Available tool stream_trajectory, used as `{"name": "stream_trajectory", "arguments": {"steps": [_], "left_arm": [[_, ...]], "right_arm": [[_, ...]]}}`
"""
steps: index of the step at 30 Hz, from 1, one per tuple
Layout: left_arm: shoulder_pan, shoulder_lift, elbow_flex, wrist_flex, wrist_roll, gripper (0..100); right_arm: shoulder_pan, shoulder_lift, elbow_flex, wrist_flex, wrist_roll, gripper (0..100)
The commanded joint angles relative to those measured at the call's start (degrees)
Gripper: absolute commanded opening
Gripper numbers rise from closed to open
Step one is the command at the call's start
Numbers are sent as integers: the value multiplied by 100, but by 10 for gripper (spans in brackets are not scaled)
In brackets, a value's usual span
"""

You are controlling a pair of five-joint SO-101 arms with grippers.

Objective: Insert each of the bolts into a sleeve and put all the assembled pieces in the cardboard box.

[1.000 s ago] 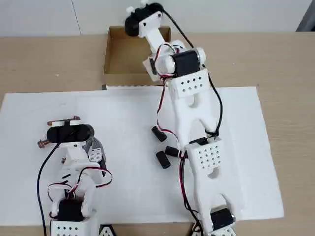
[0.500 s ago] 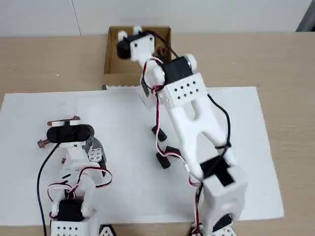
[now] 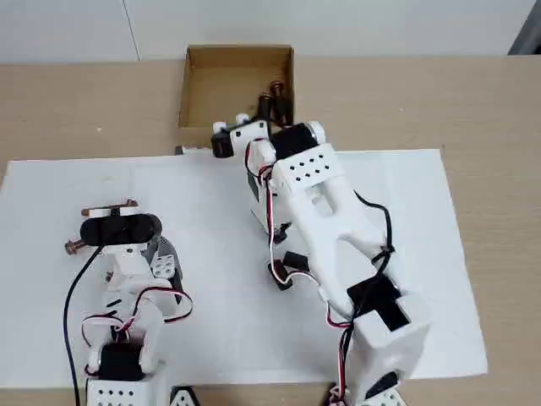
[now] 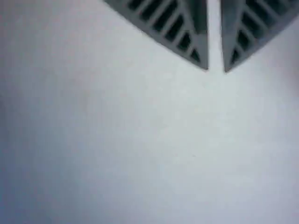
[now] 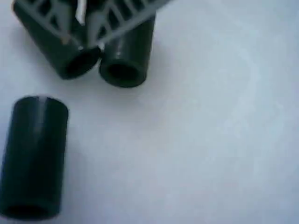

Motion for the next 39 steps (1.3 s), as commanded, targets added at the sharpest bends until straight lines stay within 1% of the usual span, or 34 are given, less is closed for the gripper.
{"name": "stream_trajectory", "arguments": {"steps": [1,4,6,11,26,27,30,34,39], "left_arm": [[-9,-35,-31,0,-18,6],[-9,-35,-31,0,-18,6],[-9,-35,-31,0,-18,6],[-9,-35,-31,0,-18,6],[-9,-35,-31,0,-18,6],[-9,-35,-31,0,-18,6],[-9,-35,-31,0,-18,6],[-9,-35,-31,0,-18,6],[-18,-35,-31,0,-18,6]], "right_arm": [[-13,119,-9,-154,158,43],[-22,312,-9,-224,299,105],[-22,400,-9,-330,316,126],[-13,611,-9,-673,536,126],[-31,1490,-9,-1033,545,124],[-31,1560,-9,-1033,545,114],[-31,1684,-26,-1042,545,36],[-31,1631,-26,-1068,510,9],[-40,1165,-26,-1042,510,7]]}}
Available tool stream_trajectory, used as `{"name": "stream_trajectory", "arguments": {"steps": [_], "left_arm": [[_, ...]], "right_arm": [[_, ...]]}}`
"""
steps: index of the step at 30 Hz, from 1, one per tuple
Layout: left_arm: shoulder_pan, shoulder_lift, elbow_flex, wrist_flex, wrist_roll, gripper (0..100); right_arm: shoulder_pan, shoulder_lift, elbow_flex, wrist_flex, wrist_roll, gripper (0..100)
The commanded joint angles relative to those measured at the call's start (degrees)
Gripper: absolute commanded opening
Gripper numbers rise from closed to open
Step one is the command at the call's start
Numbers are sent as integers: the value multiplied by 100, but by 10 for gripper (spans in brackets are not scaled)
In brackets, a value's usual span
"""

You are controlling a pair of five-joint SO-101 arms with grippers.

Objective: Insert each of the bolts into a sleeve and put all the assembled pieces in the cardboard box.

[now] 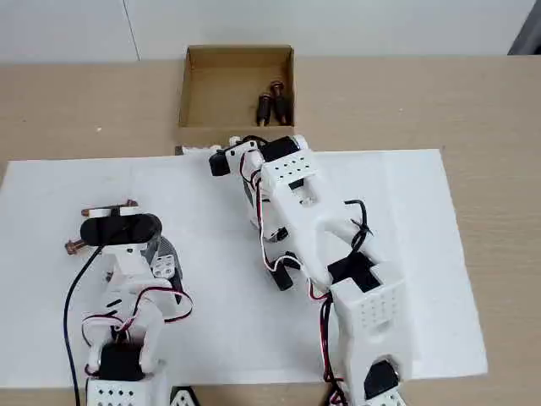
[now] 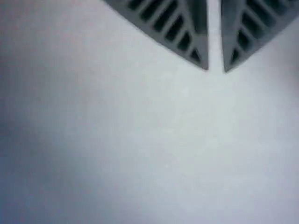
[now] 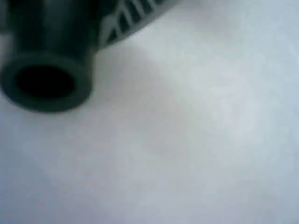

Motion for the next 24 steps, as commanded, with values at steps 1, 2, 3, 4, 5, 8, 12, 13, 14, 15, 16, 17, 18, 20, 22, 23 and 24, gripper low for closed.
{"name": "stream_trajectory", "arguments": {"steps": [1,2,3,4,5,8,12,13,14,15,16,17,18,20,22,23,24], "left_arm": [[-18,-35,-31,0,-18,6],[-18,-35,-31,0,-18,6],[-18,-35,-31,0,-18,6],[-18,-35,-31,0,-18,6],[-18,-35,-31,0,-18,6],[-18,-35,-40,0,-9,6],[-18,-35,-40,0,-9,6],[-18,-35,-40,0,-9,6],[-18,-35,-40,0,-9,6],[-18,-35,-40,0,-9,6],[-18,-35,-40,0,-9,6],[-18,-35,-40,0,-9,6],[-18,-35,-40,0,-9,6],[-18,-35,-40,0,-9,6],[-18,-35,-40,0,-9,6],[-26,-35,-40,0,-9,6],[-44,-35,-40,9,-9,6]], "right_arm": [[-84,-453,-9,22,9,7],[-84,-629,-9,119,9,7],[-84,-804,-9,198,9,7],[-84,-989,-9,286,9,7],[-84,-1174,-9,391,9,7],[-75,-1727,-9,708,9,7],[-40,-2484,26,1051,9,7],[-31,-2695,26,1068,-44,7],[-4,-2932,26,1068,-176,7],[48,-3187,26,1051,-343,6],[92,-3415,26,1033,-492,6],[127,-3653,26,1033,-607,6],[198,-3855,26,1033,-703,3],[418,-4251,44,1051,-826,2],[725,-4620,185,1042,-1011,2],[884,-4796,299,1042,-1134,2],[1051,-4954,457,1042,-1275,2]]}}
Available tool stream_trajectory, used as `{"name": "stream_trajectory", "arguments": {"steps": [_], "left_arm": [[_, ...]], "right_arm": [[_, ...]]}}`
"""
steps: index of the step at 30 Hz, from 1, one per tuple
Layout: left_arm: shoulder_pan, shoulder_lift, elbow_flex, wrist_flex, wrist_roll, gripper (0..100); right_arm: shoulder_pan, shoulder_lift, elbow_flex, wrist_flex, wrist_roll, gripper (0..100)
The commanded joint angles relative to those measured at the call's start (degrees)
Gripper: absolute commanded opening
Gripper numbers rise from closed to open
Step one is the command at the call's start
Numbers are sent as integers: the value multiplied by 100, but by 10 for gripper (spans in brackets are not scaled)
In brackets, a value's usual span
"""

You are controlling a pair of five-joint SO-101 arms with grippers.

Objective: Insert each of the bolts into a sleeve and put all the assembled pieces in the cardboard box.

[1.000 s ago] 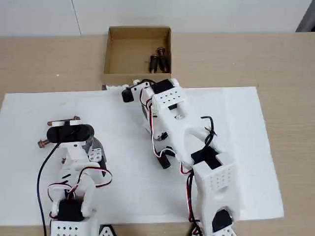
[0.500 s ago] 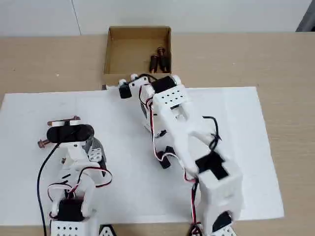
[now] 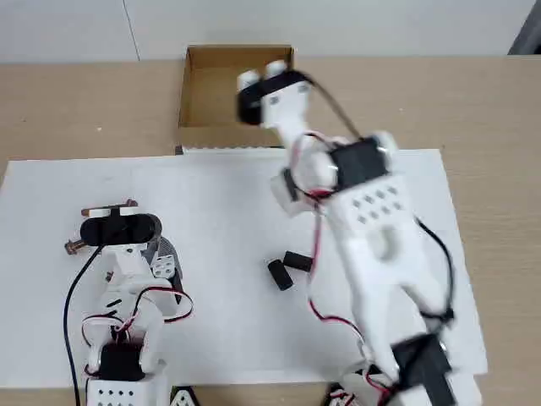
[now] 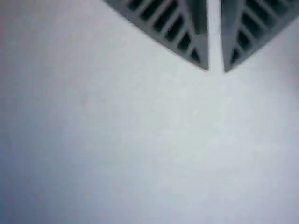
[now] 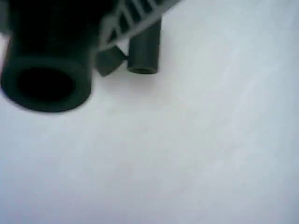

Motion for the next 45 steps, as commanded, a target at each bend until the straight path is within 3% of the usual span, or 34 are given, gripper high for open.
{"name": "stream_trajectory", "arguments": {"steps": [1,6,16,25,30,37,45], "left_arm": [[-132,-35,-40,0,-9,6],[-686,0,-356,-70,-123,6],[-1301,18,-1437,554,-1240,6],[-1565,334,-2220,1020,-1697,6],[-1697,1793,-3310,1037,-1679,6],[-2075,4440,-5297,1793,-1749,6],[-2145,6778,-7011,2629,-2954,6]], "right_arm": [[593,-787,369,31,-457,2],[1270,-1675,1538,13,-686,2],[2281,-3143,3376,-119,-677,2],[2519,-3477,4044,-277,-677,2],[2519,-3477,4079,-277,-695,2],[2519,-3477,4079,-277,-695,2],[2519,-3512,4484,-479,-703,2]]}}
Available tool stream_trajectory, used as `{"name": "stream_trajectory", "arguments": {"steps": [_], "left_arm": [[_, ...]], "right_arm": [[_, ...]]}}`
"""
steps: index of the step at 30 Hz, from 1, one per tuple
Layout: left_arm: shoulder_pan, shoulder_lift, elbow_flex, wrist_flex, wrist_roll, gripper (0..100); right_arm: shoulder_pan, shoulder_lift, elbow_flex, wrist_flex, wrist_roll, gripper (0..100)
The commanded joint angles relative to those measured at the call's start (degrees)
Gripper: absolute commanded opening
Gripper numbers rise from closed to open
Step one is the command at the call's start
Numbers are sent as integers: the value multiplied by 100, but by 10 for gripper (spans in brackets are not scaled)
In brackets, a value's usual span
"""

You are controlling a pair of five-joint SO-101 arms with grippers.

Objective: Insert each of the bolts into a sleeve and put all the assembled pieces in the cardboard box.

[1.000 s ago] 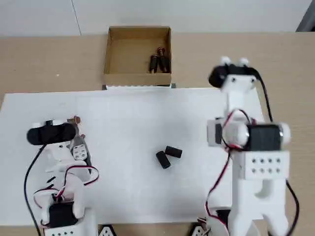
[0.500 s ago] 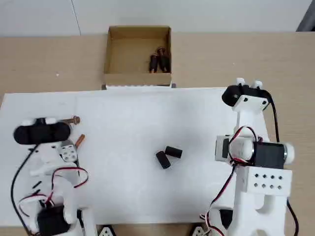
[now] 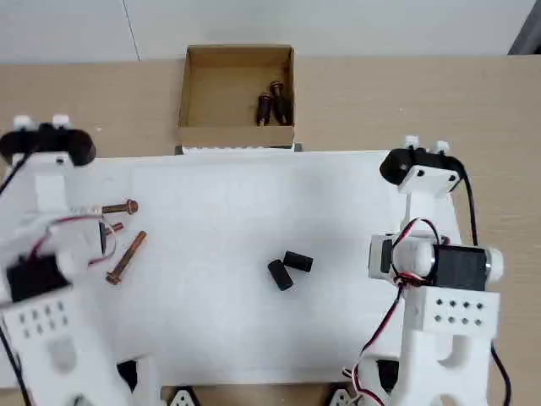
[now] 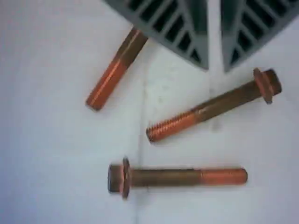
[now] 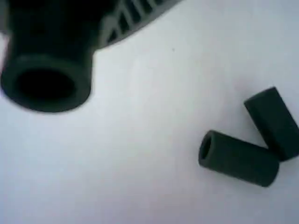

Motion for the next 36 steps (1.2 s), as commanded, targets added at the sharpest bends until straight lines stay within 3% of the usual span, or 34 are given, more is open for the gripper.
{"name": "stream_trajectory", "arguments": {"steps": [1,15,25,29,36], "left_arm": [[-35,897,-804,299,-510,6],[0,3938,-2967,281,-3288,6],[0,5802,-4989,1618,-5125,6],[9,6391,-5622,2022,-5503,28],[97,7156,-6413,2031,-5547,107]], "right_arm": [[57,-154,255,-286,-62,2],[57,-145,598,-752,-44,2],[31,-145,598,-752,-62,3],[40,-136,598,-752,-62,3],[48,-110,598,-752,-62,3]]}}
